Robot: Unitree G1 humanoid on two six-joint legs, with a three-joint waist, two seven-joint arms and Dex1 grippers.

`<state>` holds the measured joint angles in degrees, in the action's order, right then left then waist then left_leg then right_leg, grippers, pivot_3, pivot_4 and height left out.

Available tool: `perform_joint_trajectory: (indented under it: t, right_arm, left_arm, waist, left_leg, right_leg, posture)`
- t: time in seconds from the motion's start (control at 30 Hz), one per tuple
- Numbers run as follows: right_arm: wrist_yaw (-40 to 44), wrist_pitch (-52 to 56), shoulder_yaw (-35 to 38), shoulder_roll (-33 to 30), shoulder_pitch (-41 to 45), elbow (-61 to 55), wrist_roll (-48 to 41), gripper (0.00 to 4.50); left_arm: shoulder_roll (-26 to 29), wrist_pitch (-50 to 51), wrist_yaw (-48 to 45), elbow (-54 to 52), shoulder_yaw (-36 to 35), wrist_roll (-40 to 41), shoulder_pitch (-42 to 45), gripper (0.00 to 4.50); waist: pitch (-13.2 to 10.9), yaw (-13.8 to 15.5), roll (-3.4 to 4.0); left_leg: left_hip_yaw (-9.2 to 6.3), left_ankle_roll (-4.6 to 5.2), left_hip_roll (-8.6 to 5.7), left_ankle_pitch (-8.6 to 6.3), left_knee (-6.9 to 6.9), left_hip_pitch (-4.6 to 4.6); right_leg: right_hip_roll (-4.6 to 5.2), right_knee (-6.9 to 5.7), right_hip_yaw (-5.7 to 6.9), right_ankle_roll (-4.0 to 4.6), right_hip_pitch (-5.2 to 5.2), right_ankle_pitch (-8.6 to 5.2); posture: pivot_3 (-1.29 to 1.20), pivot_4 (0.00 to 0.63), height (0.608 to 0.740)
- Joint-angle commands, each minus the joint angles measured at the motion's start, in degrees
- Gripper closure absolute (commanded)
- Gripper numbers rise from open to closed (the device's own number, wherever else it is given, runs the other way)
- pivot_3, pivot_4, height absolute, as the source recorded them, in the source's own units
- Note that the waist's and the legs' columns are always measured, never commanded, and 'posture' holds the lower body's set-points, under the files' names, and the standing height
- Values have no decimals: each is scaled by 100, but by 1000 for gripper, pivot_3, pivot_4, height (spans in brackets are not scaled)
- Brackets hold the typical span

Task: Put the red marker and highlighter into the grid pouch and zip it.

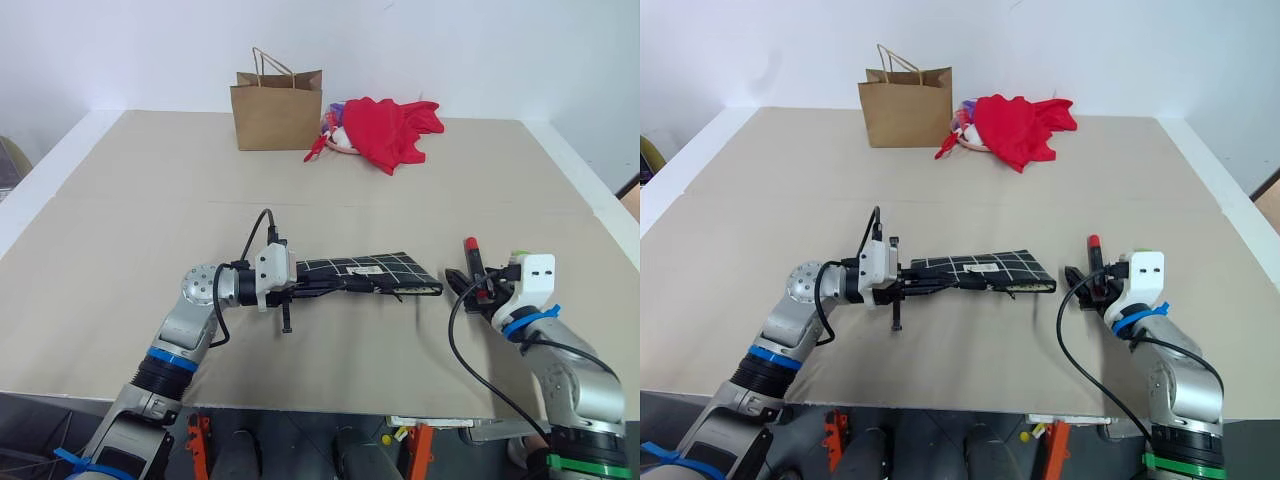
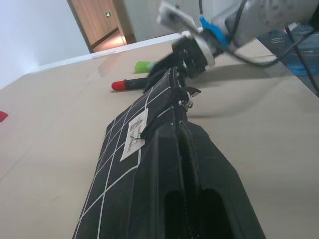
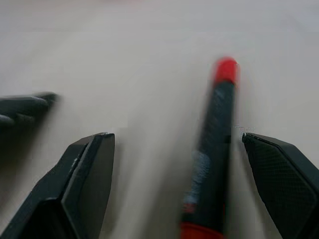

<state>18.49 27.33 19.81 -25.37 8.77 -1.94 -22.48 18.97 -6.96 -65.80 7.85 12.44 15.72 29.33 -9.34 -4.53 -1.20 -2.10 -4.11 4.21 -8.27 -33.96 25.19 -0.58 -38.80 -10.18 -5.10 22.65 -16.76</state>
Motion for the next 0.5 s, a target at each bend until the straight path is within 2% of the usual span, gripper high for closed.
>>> perform_joint_trajectory:
  t: [0.03, 0.1, 0.27, 0.4, 0.5]
  right_arm:
    - [-209, -9, 87, 59, 8, 76, 81, 655]
    - [-241, 9, 49, 89, -41, 87, 108, 1354]
    - [-221, 73, -34, 110, -171, 24, 124, 3799]
    - [97, 45, -123, -70, -244, -246, 95, 3871]
    - [756, -85, 79, -340, -157, -697, -355, 3871]
  left_arm:
    - [16, 24, 80, -292, -64, 66, -14, 4500]
    - [34, 31, 95, -311, -69, 71, -30, 4500]
    - [72, 35, 111, -306, -102, 61, -30, 4500]
    - [91, 39, 99, -306, -101, 64, -24, 4500]
    - [99, 49, 81, -289, -98, 79, -14, 4500]
  waist:
    - [0, 2, 0]
    - [0, 2, 0]
    - [1, -5, -1]
    - [1, -2, -1]
    - [-1, -9, 3]
  left_leg:
    - [0, 0, 0, 0, 0, 0]
    - [-1, 0, 0, 0, 0, -1]
    - [-1, 0, 0, 0, 0, -6]
    - [-3, 0, 0, 0, 0, -11]
    - [-2, 0, 0, 0, 0, -11]
  right_leg:
    - [0, 0, 0, 0, 0, 0]
    - [0, 0, 0, 0, -2, 0]
    - [-1, 0, 0, 0, -6, 0]
    - [-1, 0, 1, 1, -14, -1]
    - [-1, 0, 1, 1, -12, -1]
  posture:
    - [0, 150, 740]
    - [0, 150, 740]
    - [0, 150, 740]
    - [0, 150, 740]
    - [0, 150, 740]
